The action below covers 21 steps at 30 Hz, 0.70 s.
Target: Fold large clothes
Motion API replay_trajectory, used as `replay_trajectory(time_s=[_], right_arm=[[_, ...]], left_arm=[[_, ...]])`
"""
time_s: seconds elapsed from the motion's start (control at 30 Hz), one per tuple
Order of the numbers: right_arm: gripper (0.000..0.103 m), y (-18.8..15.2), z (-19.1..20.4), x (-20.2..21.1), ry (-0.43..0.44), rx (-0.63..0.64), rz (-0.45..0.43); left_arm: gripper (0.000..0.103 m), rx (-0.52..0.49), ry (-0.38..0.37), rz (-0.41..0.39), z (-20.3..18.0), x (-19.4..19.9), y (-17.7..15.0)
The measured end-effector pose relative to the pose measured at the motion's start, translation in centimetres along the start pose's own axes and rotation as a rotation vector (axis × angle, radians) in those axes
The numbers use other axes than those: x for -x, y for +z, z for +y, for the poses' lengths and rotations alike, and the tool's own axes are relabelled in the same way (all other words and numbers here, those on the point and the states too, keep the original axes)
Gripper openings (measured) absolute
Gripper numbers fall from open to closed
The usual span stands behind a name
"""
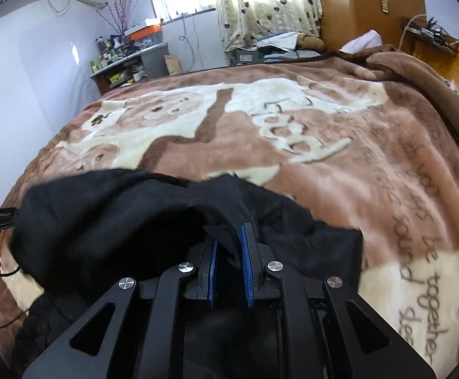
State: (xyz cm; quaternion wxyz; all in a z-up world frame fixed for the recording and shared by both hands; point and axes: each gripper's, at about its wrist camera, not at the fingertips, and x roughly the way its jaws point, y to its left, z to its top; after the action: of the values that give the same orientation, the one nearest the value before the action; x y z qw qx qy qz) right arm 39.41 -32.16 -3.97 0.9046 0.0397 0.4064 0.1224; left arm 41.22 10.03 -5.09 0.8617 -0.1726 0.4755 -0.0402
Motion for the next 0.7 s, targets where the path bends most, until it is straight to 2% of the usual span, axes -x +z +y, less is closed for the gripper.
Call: replay_trajectory(time_s=[0.07, 0.13, 0.17, 0.23, 0.27, 0.3, 0.33, 0.37, 0.4, 0.43, 0.47, 0.5, 0.57, 0.6, 0.67, 0.7], right_arm=[[0.014, -1.3, -0.4, 0.4, 0.009, -0.021, 0.019], [0.014, -2.6, -1.1, 0.5, 0.043, -0.073, 0.042], [0.014, -3.0, -1.3, 0.8, 0.057, -0.101, 0.044], [0.014, -4.2, -2.4, 1.4, 0.085, -0.202, 0.035], [0.014, -4.6, -2.9, 1.6, 0.103, -0.252, 0.033], [0.016, -4.9, -3.3, 2.0, 0.136, -0.311, 0.023], [0.019, -5.0, -3.5, 2.2, 0.177, -0.355, 0.015], [0.026, -5.1, -3.4, 2.4, 0.222, -0.387, 0.011], [0.042, -5.0, -3.3, 2.3, 0.275, -0.416, 0.01], [0.052, -5.0, -3.0, 2.0, 0.329, -0.441, 0.02], [0.067, -4.9, -2.7, 1.3, 0.382, -0.465, 0.047], [0.068, -4.6, -2.2, 0.6, 0.386, -0.472, 0.067], [0.068, -4.0, -1.2, -0.6, 0.362, -0.45, 0.081], [0.068, -3.7, -0.7, -1.5, 0.348, -0.458, 0.097], [0.068, -3.8, -0.4, -3.0, 0.39, -0.522, 0.119], [0.055, -3.8, -0.3, -3.5, 0.404, -0.554, 0.123]], left_arm=[[0.004, 0.054, -0.047, 0.033, 1.2, -0.1, -1.0], [0.004, 0.137, -0.167, 0.095, 2.5, -0.3, -1.8], [0.007, 0.148, -0.184, 0.106, 2.8, -0.3, -2.1], [0.023, 0.127, -0.159, 0.093, 2.7, 0.2, -2.4], [0.037, 0.116, -0.162, 0.082, 2.5, 0.5, -2.4], [0.051, 0.127, -0.192, 0.074, 2.3, 0.9, -2.3], [0.056, 0.144, -0.23, 0.066, 2.2, 1.2, -2.2], [0.06, 0.158, -0.273, 0.058, 2.1, 1.5, -2.0], [0.063, 0.172, -0.311, 0.046, 1.8, 1.7, -1.7], [0.066, 0.179, -0.328, 0.032, 1.5, 1.9, -1.2], [0.078, 0.178, -0.326, 0.027, 1.1, 1.8, -0.9], [0.084, 0.187, -0.316, 0.032, 0.6, 1.2, -0.5], [0.084, 0.206, -0.323, 0.085, 0.1, -0.4, 0.0], [0.084, 0.256, -0.339, 0.127, 0.1, -1.5, 0.2], [0.082, 0.325, -0.357, 0.162, 0.2, -2.9, 0.3], [0.069, 0.344, -0.328, 0.162, 0.2, -3.3, 0.4]])
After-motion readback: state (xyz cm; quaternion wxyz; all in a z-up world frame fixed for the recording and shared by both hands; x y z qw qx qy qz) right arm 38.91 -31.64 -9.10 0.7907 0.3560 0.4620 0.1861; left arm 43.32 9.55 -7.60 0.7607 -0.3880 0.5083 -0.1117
